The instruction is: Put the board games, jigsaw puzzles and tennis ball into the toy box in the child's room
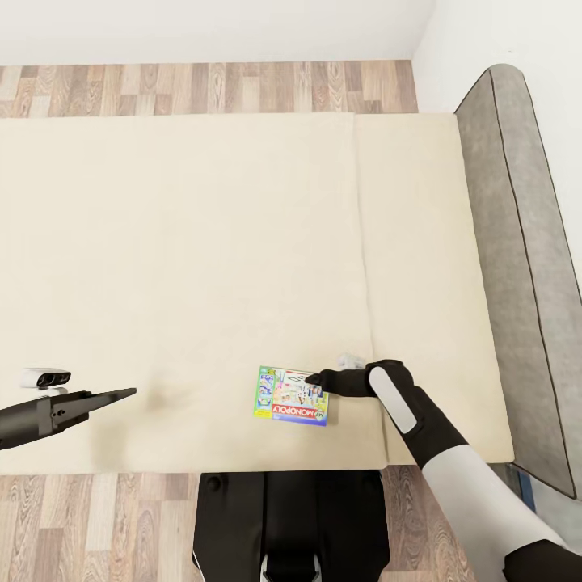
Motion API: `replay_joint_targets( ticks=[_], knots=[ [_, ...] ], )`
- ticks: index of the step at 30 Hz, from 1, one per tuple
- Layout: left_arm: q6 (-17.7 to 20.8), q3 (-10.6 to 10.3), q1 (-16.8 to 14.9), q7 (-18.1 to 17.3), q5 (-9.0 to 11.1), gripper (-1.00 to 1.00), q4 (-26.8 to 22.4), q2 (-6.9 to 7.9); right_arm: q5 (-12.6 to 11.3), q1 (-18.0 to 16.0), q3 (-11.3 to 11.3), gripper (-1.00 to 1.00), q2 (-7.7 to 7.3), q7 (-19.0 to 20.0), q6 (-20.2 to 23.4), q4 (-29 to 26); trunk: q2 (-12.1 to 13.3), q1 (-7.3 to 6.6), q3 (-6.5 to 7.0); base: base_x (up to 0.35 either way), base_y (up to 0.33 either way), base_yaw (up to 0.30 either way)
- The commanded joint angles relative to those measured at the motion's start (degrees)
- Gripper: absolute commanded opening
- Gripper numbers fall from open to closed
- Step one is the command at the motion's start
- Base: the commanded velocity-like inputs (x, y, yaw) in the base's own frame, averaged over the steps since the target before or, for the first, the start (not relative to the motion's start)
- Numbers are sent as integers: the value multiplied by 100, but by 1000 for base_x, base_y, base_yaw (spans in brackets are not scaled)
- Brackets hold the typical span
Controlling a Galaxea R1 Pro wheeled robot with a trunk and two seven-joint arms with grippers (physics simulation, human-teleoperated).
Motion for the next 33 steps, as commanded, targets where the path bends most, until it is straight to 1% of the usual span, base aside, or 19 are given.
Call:
replay_joint_targets(
  ticks=[1,8,11,33],
  knots=[
    [61,-1,-2,-23,-4,100,-1,1,-42,-1,18,100,3,-38,12,-2,-7,4,-6,0,0,0],
    [64,2,-2,-23,-4,100,-1,2,-31,-1,23,100,101,-47,19,-2,-7,4,-6,0,0,0],
    [65,2,-2,-23,-4,100,-1,2,-33,-1,24,100,114,-46,20,-2,-7,4,-6,0,0,0],
    [68,8,-2,-23,-4,100,-1,2,-18,-1,15,100,132,-42,49,23,-7,4,-6,0,13,0]
  ],
)
